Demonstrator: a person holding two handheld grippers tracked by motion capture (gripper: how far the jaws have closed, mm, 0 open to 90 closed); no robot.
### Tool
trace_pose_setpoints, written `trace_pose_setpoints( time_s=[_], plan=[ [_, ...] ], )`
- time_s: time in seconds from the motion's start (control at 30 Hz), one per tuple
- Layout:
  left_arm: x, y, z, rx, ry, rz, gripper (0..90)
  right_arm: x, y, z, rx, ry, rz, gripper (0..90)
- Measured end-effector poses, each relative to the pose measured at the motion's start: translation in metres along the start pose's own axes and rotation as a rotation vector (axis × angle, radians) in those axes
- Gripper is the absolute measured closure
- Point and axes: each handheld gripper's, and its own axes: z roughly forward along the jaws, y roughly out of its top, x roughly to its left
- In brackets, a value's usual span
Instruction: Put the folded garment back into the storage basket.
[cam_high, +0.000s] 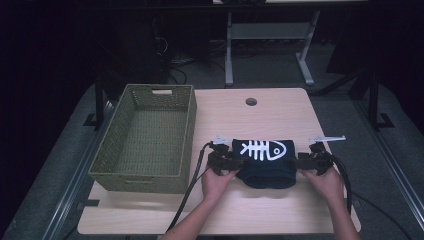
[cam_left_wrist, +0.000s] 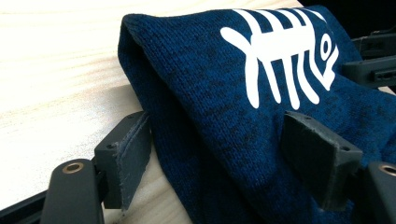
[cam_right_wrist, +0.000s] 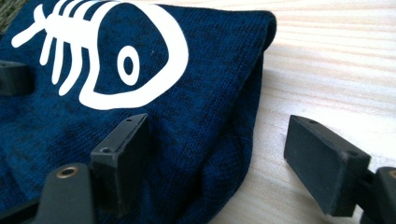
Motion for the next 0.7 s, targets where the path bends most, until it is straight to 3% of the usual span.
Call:
trace_pose_setpoints(
  time_s=[0.07,0.23,0.33,0.5,0.53,0.7],
  plan=[
    [-0.0002,0.0001,0.0002,0.001,0.002,0.003,25.1,0.0007,0.0001,0.0,-0.002,-0.003,0.013,21.8],
    [-0.0003,0.0,0.0,0.002,0.003,0.004,25.2,0.0036,-0.0001,0.0012,0.004,-0.026,-0.018,20.3],
    [-0.0008,-0.0002,0.0001,0.001,0.005,0.007,25.2,0.0033,-0.0007,0.0006,-0.001,0.016,0.02,30.8],
    [-0.0012,-0.0001,0.0007,0.003,-0.003,0.002,27.8,0.0082,-0.0006,0.0036,0.009,0.036,-0.002,40.3],
    [-0.001,-0.0002,0.001,0.005,-0.019,-0.007,30.9,0.0078,-0.0008,0.0042,0.011,0.056,0.012,49.3],
    [-0.0011,0.0002,0.0018,0.006,-0.048,-0.017,42.5,0.0084,-0.001,0.0052,0.014,0.071,0.043,63.0]
  ],
)
